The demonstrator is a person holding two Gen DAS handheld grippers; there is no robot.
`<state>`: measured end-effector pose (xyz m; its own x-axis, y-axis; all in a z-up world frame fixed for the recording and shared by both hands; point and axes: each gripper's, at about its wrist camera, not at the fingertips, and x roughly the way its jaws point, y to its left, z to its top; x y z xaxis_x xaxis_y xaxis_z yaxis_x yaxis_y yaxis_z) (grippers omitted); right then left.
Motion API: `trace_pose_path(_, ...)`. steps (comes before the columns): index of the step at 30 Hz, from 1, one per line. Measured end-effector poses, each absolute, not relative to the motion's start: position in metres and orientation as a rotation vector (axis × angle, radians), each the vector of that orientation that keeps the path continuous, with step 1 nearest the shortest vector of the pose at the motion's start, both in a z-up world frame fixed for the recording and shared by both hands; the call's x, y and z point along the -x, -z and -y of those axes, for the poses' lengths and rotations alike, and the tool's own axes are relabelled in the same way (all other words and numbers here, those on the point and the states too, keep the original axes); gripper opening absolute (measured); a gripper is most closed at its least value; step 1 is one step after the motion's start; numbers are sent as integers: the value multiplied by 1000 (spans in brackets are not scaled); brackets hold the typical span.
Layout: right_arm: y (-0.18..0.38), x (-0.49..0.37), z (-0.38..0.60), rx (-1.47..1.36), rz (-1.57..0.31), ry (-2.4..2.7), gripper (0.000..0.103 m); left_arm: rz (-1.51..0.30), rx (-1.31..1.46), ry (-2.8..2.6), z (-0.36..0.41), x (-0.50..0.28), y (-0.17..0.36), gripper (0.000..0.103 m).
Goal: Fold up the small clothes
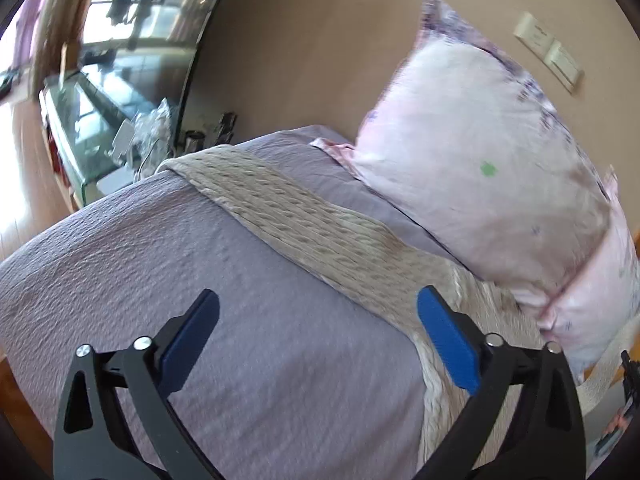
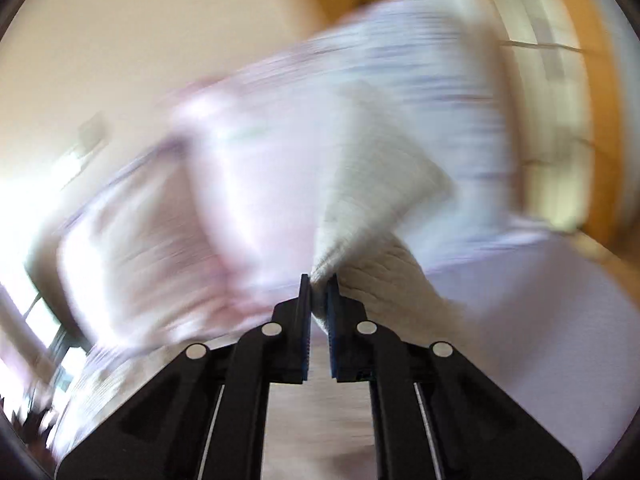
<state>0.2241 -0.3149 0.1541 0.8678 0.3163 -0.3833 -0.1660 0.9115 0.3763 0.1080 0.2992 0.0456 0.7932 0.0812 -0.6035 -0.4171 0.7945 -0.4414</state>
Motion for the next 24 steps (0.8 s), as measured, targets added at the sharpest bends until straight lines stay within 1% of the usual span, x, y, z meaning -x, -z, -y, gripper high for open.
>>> trace_pose_path(3, -141, -232, 224, -276, -559, -465, 7, -632, 656, -317, -316, -124, -38, 91)
trace_pose_path(5, -107, -244, 148, -191, -756, -607, 10, -647, 683, -335, -326, -134, -33, 91)
trace_pose_path(6, -91, -245, 124, -162, -845, -652, 13, -652, 686, -341, -328, -137, -33, 90)
trace_pose_path(8, -83, -235, 112, -164, -870, -683, 15, -660, 689, -367, -338, -146, -30, 89)
trace_pose_path(9, -85, -234, 114, -169, -853, -683, 29, -661, 694, -378, -343, -149, -28, 89)
trace_pose_path(10, -94, -229, 127, -181, -793, -660, 49, -668, 703, -391, -349, -153, -26, 86)
trace_pose_path(12, -109, -217, 153, -202, -710, -613, 68, -687, 738, -411, -365, -163, -18, 79)
trace_pose_path(14, -119, -218, 175, -214, -683, -589, 69, -670, 750, -431, -378, -169, -16, 73)
trace_pose_path(16, -123, -209, 200, -222, -668, -553, 72, -665, 777, -446, -392, -174, -15, 63)
trace_pose_path(17, -124, -207, 208, -219, -663, -535, 73, -656, 806, -451, -402, -175, -13, 60)
trace_pose_path(19, -119, -199, 224, -211, -664, -493, 74, -628, 894, -450, -425, -174, -9, 50)
trace_pose_path(20, -116, -198, 229, -212, -667, -479, 74, -614, 940, -451, -437, -173, -6, 46)
trace_pose_path(22, -105, -203, 232, -222, -672, -464, 74, -609, 1002, -471, -455, -174, -2, 31)
trace_pose_path(23, -101, -204, 233, -228, -672, -461, 74, -615, 1005, -482, -459, -175, -2, 25)
trace_pose_path(24, -99, -203, 239, -240, -670, -460, 74, -641, 981, -522, -461, -177, -3, 11)
